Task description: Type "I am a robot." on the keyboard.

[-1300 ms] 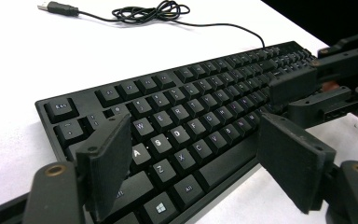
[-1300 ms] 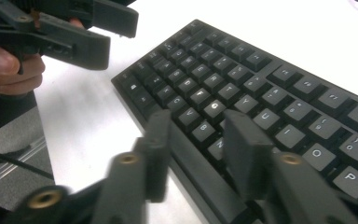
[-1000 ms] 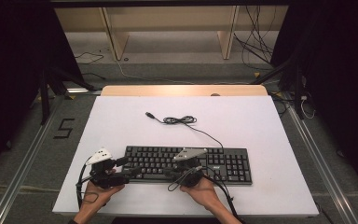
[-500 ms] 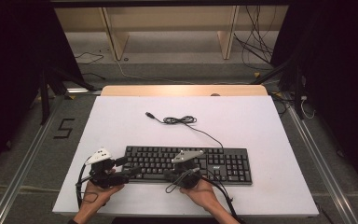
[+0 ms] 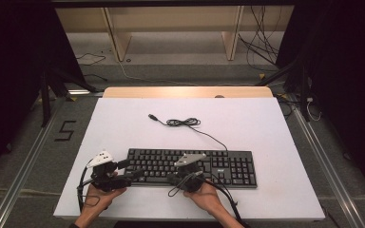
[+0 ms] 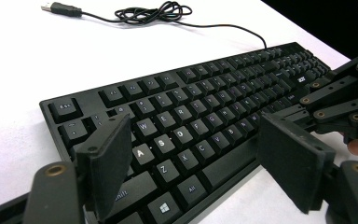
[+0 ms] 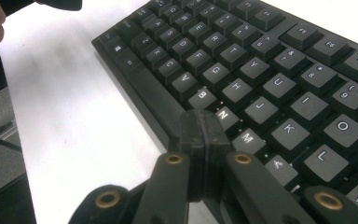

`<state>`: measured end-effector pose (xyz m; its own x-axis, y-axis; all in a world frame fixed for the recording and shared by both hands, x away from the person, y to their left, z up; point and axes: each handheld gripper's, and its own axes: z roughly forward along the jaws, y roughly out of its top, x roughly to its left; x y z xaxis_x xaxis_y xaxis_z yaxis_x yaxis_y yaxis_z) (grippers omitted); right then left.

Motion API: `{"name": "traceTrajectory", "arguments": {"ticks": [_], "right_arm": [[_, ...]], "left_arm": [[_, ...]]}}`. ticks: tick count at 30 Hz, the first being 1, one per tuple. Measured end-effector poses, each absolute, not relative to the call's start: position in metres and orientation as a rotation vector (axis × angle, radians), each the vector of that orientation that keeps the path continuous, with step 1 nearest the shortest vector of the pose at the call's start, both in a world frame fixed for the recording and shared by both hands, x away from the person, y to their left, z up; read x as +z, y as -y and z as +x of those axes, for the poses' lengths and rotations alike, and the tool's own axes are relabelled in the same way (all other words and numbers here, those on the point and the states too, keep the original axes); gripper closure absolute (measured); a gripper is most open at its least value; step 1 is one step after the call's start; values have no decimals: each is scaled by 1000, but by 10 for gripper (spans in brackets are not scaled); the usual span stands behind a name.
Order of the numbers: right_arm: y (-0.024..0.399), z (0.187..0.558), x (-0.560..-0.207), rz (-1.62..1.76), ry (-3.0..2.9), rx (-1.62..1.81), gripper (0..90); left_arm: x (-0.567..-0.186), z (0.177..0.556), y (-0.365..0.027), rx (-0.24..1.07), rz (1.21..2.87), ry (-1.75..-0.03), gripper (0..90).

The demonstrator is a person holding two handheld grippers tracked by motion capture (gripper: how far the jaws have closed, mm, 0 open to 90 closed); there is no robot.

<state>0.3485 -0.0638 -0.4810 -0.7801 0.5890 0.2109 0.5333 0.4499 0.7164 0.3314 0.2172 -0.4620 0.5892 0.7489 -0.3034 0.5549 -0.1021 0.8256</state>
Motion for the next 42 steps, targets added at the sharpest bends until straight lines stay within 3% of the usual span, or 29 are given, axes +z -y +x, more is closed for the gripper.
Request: {"name": "traceTrajectory", "arguments": {"ticks": [12, 19, 27, 34, 42], "right_arm": [[65, 348, -483, 1025, -2608, 1251, 900], [73, 348, -475, 1049, -2575, 1337, 760], [78, 346, -467, 1037, -2561, 1399, 582], [81, 346, -462, 1049, -2542, 1414, 477], [85, 345, -460, 1042, -2518, 1430, 416]], "left_arm": [[-463, 334, -220, 239, 1769, -1083, 278], [-469, 342, -222, 240, 1774, -1110, 403], [-475, 351, -218, 244, 1818, -1154, 618], [-479, 355, -215, 274, 1865, -1170, 787], [-481, 357, -212, 284, 1893, -1174, 883]]}}
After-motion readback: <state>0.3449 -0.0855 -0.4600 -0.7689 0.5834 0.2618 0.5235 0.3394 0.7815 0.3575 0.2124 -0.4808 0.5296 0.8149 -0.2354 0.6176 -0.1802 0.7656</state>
